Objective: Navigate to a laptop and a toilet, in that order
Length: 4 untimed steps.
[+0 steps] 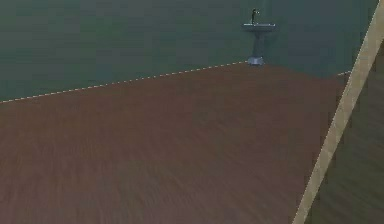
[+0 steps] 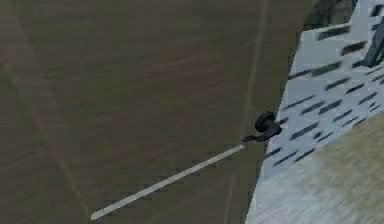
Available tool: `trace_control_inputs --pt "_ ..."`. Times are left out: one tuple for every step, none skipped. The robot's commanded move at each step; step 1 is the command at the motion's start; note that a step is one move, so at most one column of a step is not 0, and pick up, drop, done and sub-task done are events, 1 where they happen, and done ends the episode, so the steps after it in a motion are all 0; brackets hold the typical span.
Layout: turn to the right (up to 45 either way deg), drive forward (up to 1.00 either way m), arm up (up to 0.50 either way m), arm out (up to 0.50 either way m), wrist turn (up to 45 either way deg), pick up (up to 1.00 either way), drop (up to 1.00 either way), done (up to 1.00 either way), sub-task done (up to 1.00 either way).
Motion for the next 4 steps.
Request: trace_control_inputs --pt "-27.0 0.0 0.0 0.0 0.0 0.0 0.0 0.0 0.0" --pt "0.0 0.45 0.0 0.0 0.0 0.0 0.0 0.0 0.0" --pt "-45.0 0.0 0.0 0.0 0.0 0.0 0.0 0.0 0.0" --pt "-15.0 0.0 0.0 0.0 0.0 0.0 0.0 0.0 0.0"
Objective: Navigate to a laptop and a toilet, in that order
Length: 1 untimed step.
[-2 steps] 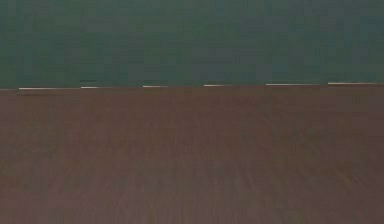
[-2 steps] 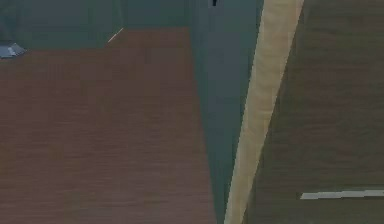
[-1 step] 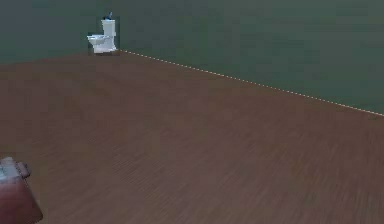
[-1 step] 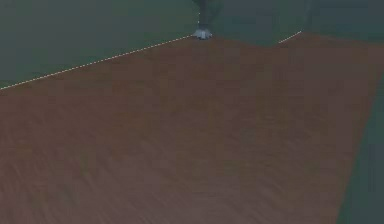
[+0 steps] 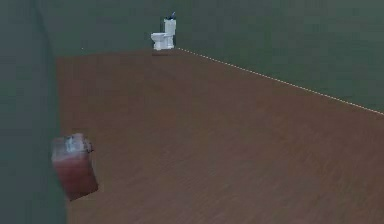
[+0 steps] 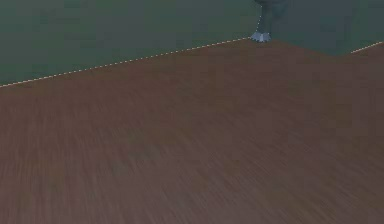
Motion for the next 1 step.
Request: trace_control_inputs --pt "0.0 0.3 0.0 0.0 0.0 0.0 0.0 0.0 0.0"
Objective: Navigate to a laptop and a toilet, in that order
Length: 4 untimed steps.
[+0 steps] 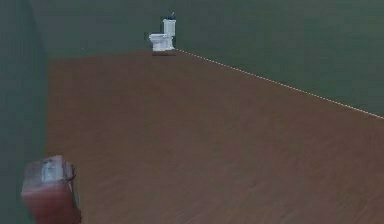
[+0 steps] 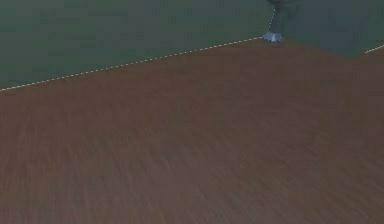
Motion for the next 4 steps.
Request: trace_control_inputs --pt "-9.0 0.0 0.0 0.0 0.0 0.0 0.0 0.0 0.0" --pt "0.0 1.0 0.0 0.0 0.0 0.0 0.0 0.0 0.0" --pt "0.0 1.0 0.0 0.0 0.0 0.0 0.0 0.0 0.0" --pt "0.0 1.0 0.0 0.0 0.0 0.0 0.0 0.0 0.0"
